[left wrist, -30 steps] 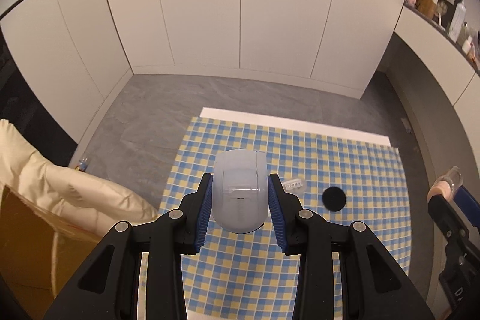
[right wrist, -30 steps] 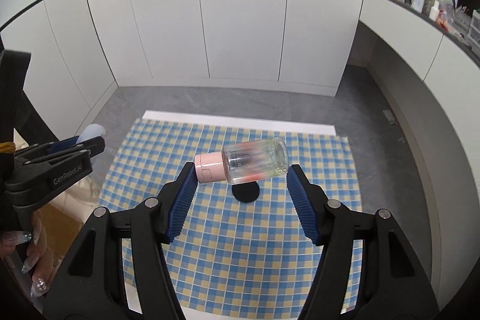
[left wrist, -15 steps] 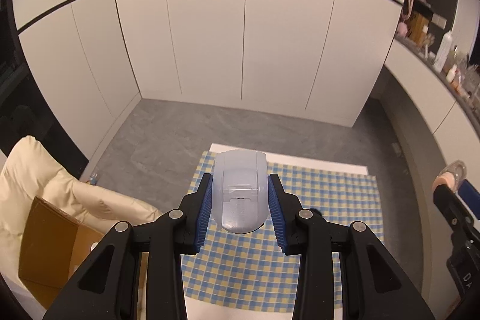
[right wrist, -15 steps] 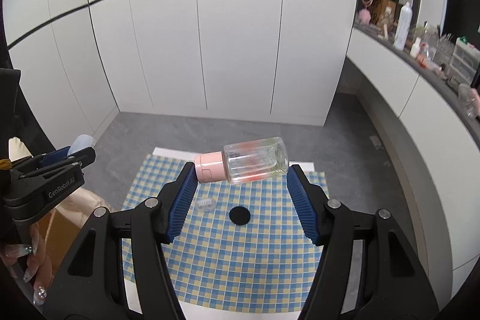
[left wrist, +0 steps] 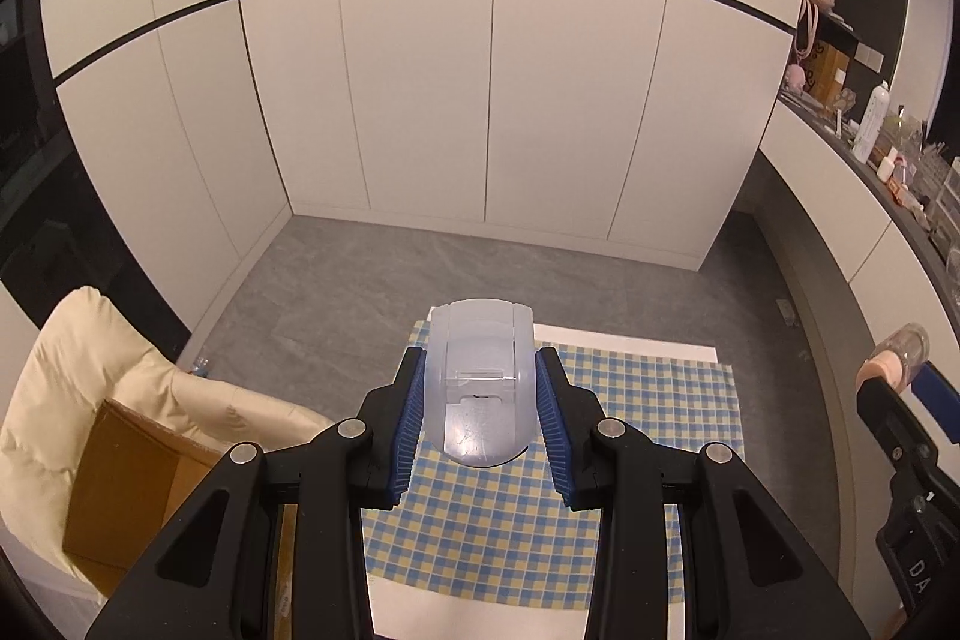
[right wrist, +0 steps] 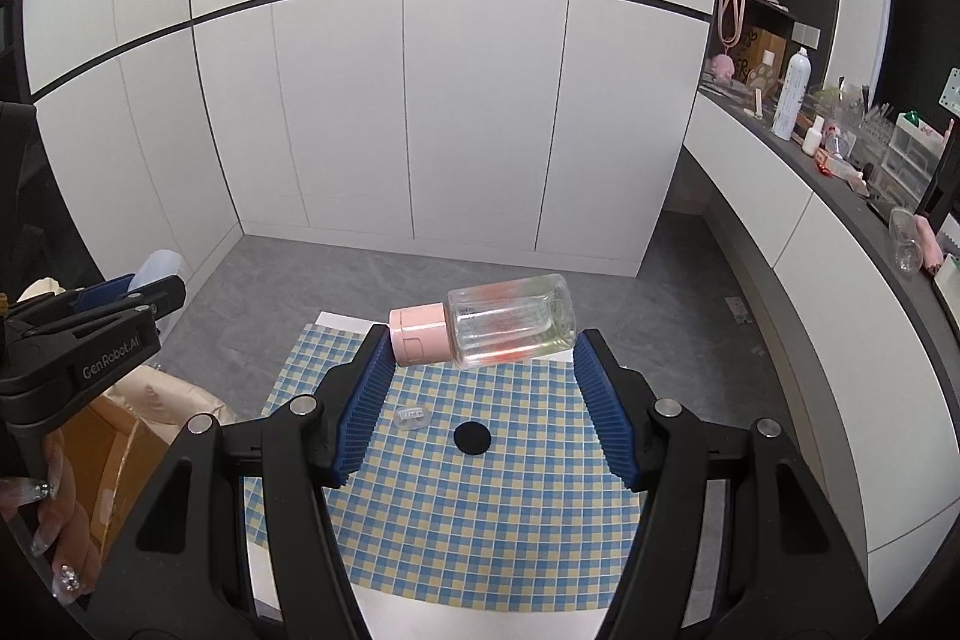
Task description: Organize objects
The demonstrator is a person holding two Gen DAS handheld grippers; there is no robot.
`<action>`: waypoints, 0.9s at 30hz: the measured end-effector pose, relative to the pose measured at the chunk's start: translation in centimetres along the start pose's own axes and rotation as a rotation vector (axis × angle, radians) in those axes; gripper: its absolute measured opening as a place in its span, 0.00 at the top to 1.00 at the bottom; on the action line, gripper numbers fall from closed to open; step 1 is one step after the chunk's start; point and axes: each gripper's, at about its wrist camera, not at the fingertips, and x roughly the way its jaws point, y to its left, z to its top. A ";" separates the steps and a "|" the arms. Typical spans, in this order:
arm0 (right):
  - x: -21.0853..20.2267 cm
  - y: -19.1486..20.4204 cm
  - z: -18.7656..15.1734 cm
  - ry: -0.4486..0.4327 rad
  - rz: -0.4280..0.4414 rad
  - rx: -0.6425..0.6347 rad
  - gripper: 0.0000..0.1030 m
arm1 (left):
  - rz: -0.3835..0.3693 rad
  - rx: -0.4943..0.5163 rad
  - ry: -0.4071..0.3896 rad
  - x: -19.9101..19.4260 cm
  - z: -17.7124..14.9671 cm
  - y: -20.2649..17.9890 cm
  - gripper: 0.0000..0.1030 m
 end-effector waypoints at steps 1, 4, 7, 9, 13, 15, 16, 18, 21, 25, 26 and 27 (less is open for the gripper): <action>-0.2 0.0 -0.1 0.000 0.001 0.002 0.38 | -0.002 0.002 0.004 0.0 -0.1 -0.1 0.65; -0.5 0.1 -0.3 -0.001 0.005 0.001 0.38 | -0.002 0.007 0.011 -0.1 -0.5 -0.1 0.65; -0.4 0.4 -0.6 0.006 0.001 -0.007 0.38 | 0.008 0.004 0.003 -0.5 -0.6 0.1 0.65; -0.5 0.6 -0.8 0.011 0.000 -0.009 0.38 | 0.009 -0.001 0.002 -0.7 -0.7 0.3 0.65; -0.9 0.8 -1.0 0.013 0.008 -0.010 0.38 | 0.022 0.003 -0.006 -1.1 -1.1 0.6 0.65; -1.2 1.0 -1.2 0.011 0.010 -0.013 0.38 | 0.026 0.005 -0.010 -1.4 -1.4 0.6 0.65; -1.3 1.1 -1.3 0.011 0.012 -0.013 0.38 | 0.024 0.005 -0.010 -1.5 -1.4 0.7 0.65; -1.4 1.1 -1.3 0.011 0.014 -0.010 0.38 | 0.018 0.005 -0.011 -1.9 -1.8 0.8 0.65; -1.9 1.2 -1.7 0.010 0.026 0.001 0.38 | 0.016 0.014 -0.019 -2.6 -2.3 1.0 0.65; -2.7 1.5 -2.4 0.017 0.022 -0.001 0.38 | 0.034 0.026 -0.038 -3.8 -3.3 1.1 0.65; -2.9 1.6 -2.6 0.019 0.018 -0.002 0.38 | 0.034 0.026 -0.040 -4.1 -3.7 1.3 0.65; -3.1 1.7 -2.9 0.020 0.015 -0.002 0.38 | 0.029 0.023 -0.041 -4.5 -4.2 1.5 0.65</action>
